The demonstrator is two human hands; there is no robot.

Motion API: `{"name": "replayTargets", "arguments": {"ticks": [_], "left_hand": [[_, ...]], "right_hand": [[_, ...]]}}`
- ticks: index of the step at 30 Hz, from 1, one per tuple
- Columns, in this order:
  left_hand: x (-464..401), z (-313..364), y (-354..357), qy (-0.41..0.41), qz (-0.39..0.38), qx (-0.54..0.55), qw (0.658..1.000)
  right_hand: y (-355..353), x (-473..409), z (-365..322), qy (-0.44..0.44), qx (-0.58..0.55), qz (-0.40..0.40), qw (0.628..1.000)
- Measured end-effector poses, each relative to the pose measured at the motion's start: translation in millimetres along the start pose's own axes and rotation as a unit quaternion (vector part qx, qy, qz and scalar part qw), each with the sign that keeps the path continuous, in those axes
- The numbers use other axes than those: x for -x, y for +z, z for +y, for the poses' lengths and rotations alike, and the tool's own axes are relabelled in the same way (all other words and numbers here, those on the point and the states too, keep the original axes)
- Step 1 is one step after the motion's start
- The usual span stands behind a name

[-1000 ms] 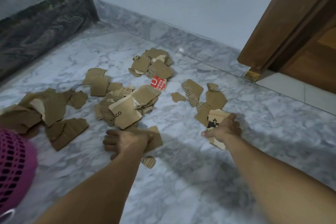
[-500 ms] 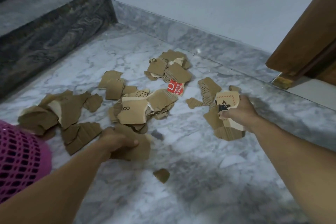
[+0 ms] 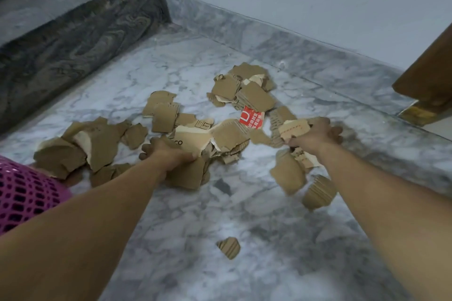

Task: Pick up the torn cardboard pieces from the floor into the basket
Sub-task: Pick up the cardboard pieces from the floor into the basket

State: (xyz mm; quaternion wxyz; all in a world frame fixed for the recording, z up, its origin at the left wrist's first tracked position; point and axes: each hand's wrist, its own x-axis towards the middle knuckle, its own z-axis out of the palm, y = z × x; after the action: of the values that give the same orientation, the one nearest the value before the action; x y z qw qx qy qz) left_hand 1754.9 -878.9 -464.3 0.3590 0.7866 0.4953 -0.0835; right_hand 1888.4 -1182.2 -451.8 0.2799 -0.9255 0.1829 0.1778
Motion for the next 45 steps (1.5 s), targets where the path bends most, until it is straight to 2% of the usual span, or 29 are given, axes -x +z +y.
{"name": "replayTargets", "arguments": {"ticks": [3,12,17,20,25,33,36,42,45], "left_hand": [[16.7,16.8,2.4,-0.009,-0.006,-0.021,1.0],[32.8,24.7,12.2,0.002,-0.088,0.092,0.992],[52.5,20.5,5.0,0.002,-0.102,0.109,0.989],[67.3,16.0,-2.9,0.008,-0.117,0.109,0.987],[97.1,13.5,-32.1,0.014,-0.116,0.112,0.987],[143.3,8.4,-127.8,0.029,-0.067,0.132,0.989],[170.2,10.1,-174.3,0.032,-0.062,0.149,0.986],[213.5,5.8,-275.0,0.051,-0.009,0.174,0.983],[233.5,-4.0,-329.5,0.062,0.028,0.184,0.981]], "right_hand": [[8.5,14.1,-13.8,-0.014,-0.022,-0.033,0.999],[26.9,35.3,-29.0,-0.074,-0.041,-0.182,0.98],[17.4,54.9,-29.6,-0.048,-0.143,-0.261,0.953],[11.9,72.4,-29.8,-0.044,-0.175,-0.276,0.944],[6.1,101.0,-39.9,-0.09,-0.162,-0.269,0.945],[-27.8,161.4,-67.1,-0.121,-0.164,-0.245,0.948],[-32.4,182.4,-82.0,-0.136,-0.171,-0.263,0.94],[-71.8,260.5,-144.3,-0.179,-0.196,-0.259,0.929],[-85.3,301.9,-183.2,-0.221,-0.225,-0.276,0.908]]}}
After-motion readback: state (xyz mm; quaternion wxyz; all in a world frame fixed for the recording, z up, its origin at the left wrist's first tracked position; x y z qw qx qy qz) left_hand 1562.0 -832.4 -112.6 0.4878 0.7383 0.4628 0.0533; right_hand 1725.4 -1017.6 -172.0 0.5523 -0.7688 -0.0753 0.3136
